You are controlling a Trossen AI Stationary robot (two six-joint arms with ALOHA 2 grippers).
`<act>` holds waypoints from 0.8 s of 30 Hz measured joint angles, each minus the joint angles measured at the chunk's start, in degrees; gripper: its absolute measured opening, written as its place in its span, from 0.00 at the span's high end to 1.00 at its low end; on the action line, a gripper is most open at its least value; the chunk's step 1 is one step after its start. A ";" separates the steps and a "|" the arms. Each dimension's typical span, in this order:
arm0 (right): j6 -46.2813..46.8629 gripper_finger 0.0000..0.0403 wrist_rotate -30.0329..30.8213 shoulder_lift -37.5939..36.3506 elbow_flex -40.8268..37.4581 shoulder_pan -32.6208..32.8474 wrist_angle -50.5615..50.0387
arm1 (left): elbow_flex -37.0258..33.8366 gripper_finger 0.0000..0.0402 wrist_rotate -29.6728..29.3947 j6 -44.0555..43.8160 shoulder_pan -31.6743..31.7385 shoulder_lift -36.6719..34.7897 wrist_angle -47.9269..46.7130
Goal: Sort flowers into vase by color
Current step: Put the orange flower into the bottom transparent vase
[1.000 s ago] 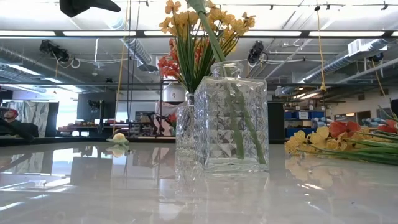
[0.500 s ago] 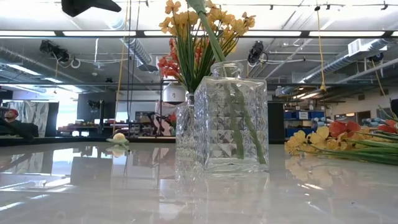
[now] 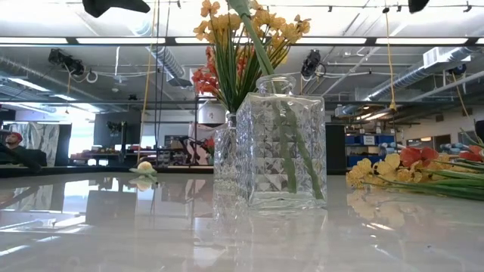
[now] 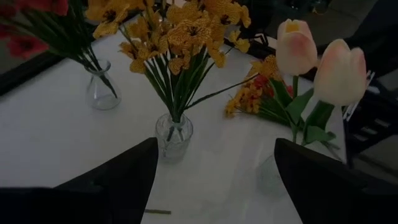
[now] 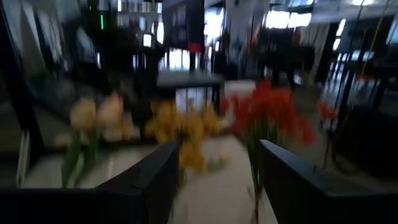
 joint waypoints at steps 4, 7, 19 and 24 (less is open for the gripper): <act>7.82 0.44 -0.35 -0.77 -0.01 -0.01 -11.07 | 0.00 0.18 0.00 2.55 -0.02 0.01 0.04; 12.11 0.44 -0.68 -0.99 -0.01 0.00 -14.20 | 0.00 0.18 0.00 1.53 0.00 0.02 0.09; 12.03 0.44 -4.13 -0.98 -0.01 -0.01 -12.38 | -0.02 0.18 0.00 1.83 -0.01 0.00 4.15; 12.03 0.44 -10.02 -0.98 -0.01 -0.01 -11.04 | -0.02 0.18 0.00 -0.88 0.00 0.01 6.05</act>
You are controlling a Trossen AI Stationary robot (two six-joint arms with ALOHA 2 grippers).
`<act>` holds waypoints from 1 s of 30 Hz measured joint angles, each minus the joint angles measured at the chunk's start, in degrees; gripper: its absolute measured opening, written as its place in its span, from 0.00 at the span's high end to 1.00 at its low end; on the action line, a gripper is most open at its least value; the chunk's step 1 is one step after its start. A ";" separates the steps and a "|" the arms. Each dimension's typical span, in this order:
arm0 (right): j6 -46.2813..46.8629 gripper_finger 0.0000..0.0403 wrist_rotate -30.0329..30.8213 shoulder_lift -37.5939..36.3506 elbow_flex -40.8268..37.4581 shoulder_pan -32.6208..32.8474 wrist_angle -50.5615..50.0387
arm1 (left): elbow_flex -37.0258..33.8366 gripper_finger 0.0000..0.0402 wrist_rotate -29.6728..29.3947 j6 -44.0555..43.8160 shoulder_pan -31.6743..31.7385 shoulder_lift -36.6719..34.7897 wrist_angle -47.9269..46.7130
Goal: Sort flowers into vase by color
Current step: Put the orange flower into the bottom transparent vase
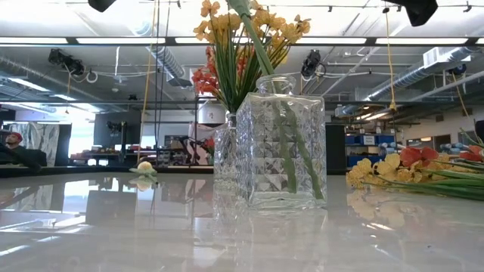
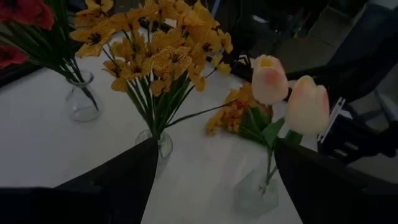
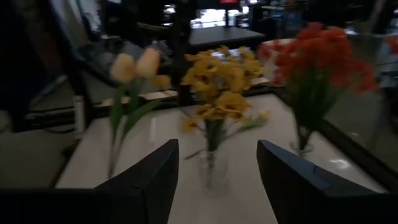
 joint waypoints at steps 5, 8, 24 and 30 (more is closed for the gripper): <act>0.02 0.44 -6.21 0.00 0.00 0.00 1.09 | 0.00 0.18 0.00 -4.68 0.77 -0.01 1.83; -0.02 0.44 -8.83 0.00 0.00 0.00 1.61 | 0.00 0.18 -0.06 -6.96 1.27 -0.02 4.74; -0.08 0.44 -10.60 0.00 0.00 0.00 2.98 | 0.00 0.18 -2.00 -12.00 3.75 0.00 21.87; -0.07 0.44 -10.61 0.00 0.00 0.00 2.98 | 0.00 0.18 -4.71 -10.59 7.70 -0.02 31.80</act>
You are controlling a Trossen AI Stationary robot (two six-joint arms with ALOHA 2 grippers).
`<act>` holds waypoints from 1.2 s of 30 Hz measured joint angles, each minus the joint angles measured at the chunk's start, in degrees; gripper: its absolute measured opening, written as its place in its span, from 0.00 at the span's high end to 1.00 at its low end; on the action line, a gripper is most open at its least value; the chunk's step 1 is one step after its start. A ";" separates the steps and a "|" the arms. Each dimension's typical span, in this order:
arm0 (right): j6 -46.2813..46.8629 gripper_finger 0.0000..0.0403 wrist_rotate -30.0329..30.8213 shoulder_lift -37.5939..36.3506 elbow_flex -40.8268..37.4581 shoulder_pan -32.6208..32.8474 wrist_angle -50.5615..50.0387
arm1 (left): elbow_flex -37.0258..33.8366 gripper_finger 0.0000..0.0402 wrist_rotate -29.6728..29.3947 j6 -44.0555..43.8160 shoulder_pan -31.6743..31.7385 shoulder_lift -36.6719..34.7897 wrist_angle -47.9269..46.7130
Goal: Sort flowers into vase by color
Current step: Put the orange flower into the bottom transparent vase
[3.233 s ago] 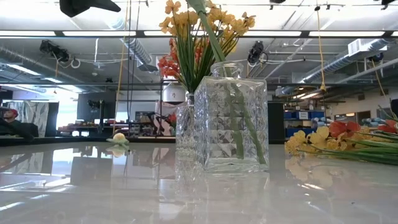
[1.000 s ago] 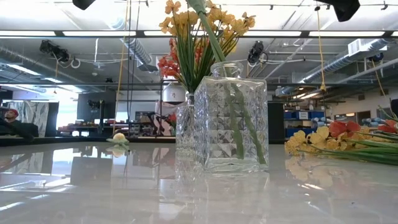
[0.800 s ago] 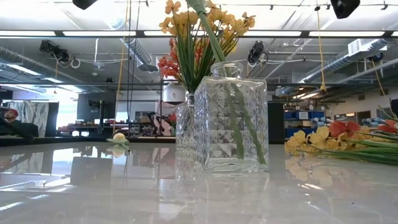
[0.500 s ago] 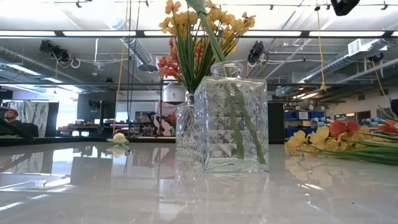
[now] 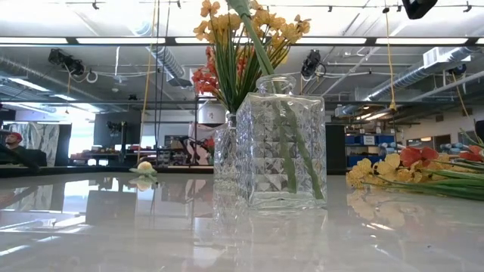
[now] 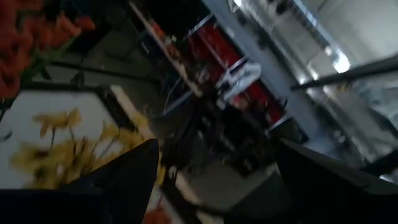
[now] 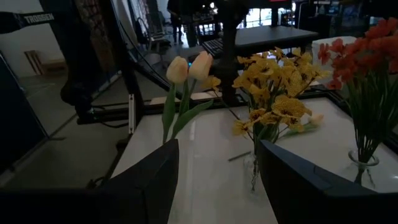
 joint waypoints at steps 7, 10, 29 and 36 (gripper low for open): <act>0.00 0.44 0.00 0.00 0.00 0.00 -0.01 | 0.00 0.18 -1.66 0.50 5.56 0.00 1.41; 0.00 0.44 0.00 0.00 0.00 0.01 0.00 | 0.00 0.18 -1.90 1.28 7.87 0.00 -0.07; -0.02 0.44 -0.02 0.01 0.00 0.02 -0.02 | 0.00 0.18 15.58 -1.15 34.54 -4.60 -42.43; -0.02 0.44 -0.02 0.00 0.00 0.00 -0.02 | 0.00 0.18 30.54 2.90 46.38 0.13 -45.92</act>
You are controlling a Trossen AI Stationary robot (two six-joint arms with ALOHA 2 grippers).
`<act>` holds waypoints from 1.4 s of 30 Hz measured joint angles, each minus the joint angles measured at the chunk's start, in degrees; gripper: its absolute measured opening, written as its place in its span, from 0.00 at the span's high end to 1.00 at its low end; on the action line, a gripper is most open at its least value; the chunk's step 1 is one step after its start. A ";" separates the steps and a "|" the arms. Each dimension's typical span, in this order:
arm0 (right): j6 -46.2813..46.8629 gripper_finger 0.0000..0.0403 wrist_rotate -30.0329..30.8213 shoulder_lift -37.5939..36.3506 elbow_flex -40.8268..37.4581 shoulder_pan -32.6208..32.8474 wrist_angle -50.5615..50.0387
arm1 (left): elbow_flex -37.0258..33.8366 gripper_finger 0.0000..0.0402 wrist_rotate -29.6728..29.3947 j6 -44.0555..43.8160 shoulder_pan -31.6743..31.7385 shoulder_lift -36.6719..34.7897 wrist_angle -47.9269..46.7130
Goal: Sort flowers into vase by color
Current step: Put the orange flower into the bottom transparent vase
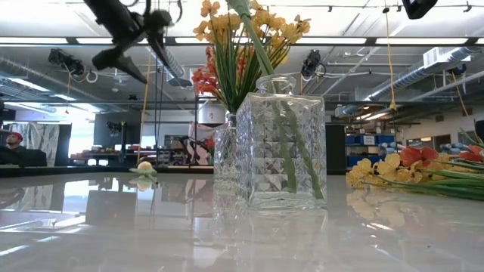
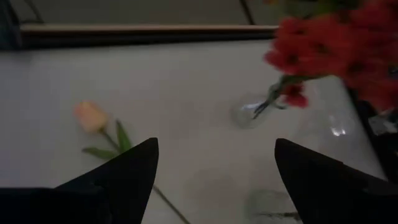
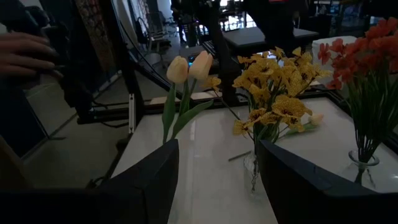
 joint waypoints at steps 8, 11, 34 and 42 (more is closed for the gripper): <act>0.01 0.44 0.00 0.00 0.00 0.01 0.01 | 0.00 0.18 3.72 -2.06 7.18 8.09 -1.92; 0.00 0.44 0.00 0.00 0.00 0.00 0.01 | 0.00 0.18 3.74 -4.16 8.30 11.77 -3.05; 0.00 0.44 0.00 0.02 0.00 0.01 0.01 | 0.01 0.18 6.73 -18.52 8.65 30.00 -4.23; 0.01 0.44 0.01 0.01 0.00 0.00 0.02 | 0.02 0.18 9.60 -20.60 8.56 34.25 -3.15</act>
